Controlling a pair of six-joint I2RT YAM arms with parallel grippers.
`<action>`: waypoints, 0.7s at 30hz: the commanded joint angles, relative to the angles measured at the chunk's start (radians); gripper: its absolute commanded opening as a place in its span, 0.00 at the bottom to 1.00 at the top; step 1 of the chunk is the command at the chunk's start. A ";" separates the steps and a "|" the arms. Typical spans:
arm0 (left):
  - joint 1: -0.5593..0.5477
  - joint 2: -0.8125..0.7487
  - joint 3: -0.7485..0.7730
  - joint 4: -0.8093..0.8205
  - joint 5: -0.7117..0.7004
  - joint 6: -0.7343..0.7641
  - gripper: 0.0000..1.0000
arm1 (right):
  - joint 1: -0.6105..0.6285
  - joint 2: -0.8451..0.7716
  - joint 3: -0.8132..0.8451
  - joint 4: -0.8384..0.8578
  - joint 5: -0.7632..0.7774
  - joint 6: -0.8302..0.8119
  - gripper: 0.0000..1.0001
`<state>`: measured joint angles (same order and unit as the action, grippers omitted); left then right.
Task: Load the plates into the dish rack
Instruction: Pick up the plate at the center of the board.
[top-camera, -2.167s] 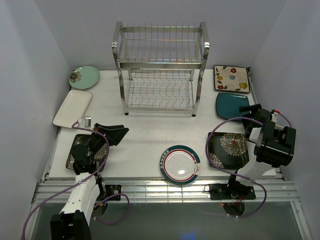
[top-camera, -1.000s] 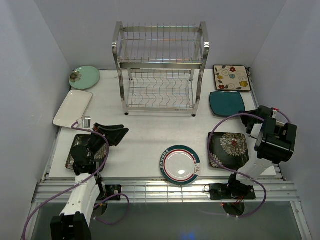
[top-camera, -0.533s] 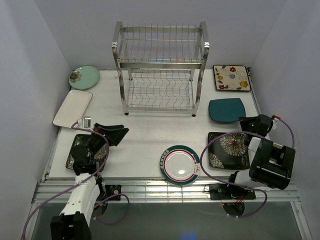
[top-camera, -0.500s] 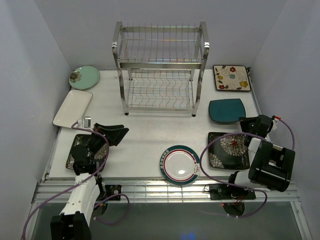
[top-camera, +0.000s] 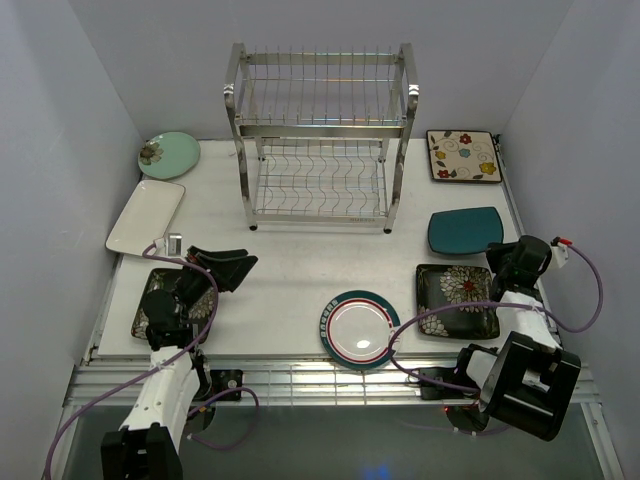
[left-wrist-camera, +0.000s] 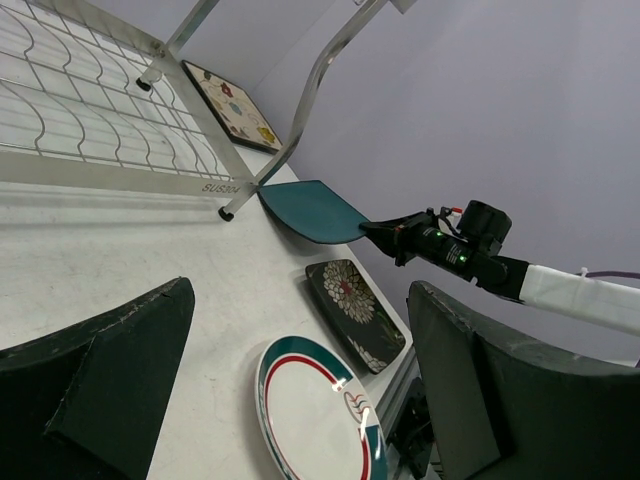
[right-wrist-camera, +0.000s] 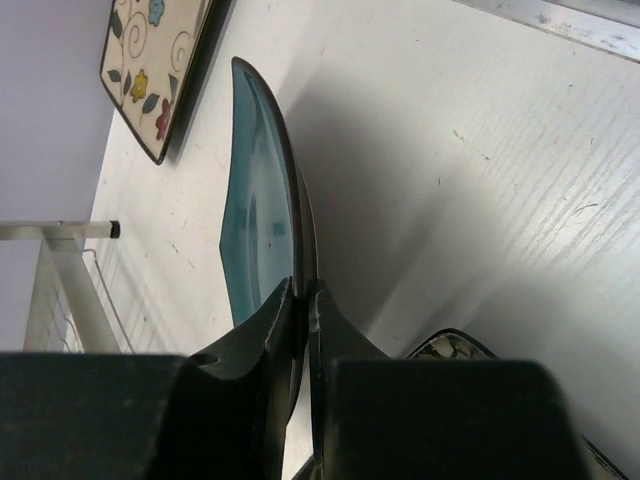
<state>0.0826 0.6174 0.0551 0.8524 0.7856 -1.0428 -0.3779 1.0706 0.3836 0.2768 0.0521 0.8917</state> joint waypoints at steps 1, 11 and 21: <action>-0.004 -0.013 -0.026 0.000 -0.005 0.010 0.98 | 0.002 -0.060 0.090 0.070 0.008 -0.010 0.08; -0.004 -0.005 -0.018 0.000 0.007 0.012 0.98 | 0.002 -0.123 0.189 -0.025 0.021 -0.086 0.08; -0.007 0.013 -0.011 0.000 0.021 0.003 0.98 | 0.005 -0.106 0.368 -0.157 -0.026 -0.214 0.08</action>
<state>0.0807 0.6189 0.0551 0.8528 0.7963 -1.0370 -0.3775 0.9817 0.6147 0.0154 0.0662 0.7013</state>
